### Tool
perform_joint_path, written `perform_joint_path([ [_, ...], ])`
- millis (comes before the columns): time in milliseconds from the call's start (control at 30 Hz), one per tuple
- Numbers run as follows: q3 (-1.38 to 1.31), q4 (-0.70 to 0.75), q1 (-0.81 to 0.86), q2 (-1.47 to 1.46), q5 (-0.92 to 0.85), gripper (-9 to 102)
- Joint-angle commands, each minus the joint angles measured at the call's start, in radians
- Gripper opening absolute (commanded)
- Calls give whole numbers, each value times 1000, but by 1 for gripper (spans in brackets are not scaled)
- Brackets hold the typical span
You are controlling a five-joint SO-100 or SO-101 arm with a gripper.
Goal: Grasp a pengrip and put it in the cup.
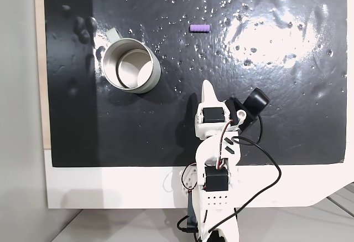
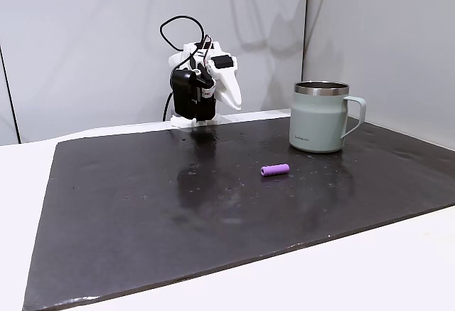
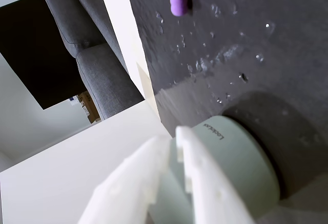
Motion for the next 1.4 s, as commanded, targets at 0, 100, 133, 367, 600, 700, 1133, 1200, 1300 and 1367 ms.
perform_joint_path([
  [0,52,5,-12,14,-29,0],
  [100,52,5,-12,14,-31,0],
  [133,52,5,-12,14,-32,0],
  [367,52,5,-12,14,-34,0],
  [600,-25,46,-20,14,-71,0],
  [700,-132,89,-51,12,-71,0],
  [1133,-957,244,-140,-727,18,0],
  [1200,-1100,291,-135,-848,49,0],
  [1300,-1272,377,-124,-1009,81,0],
  [1367,-1365,423,-115,-1100,104,0],
])
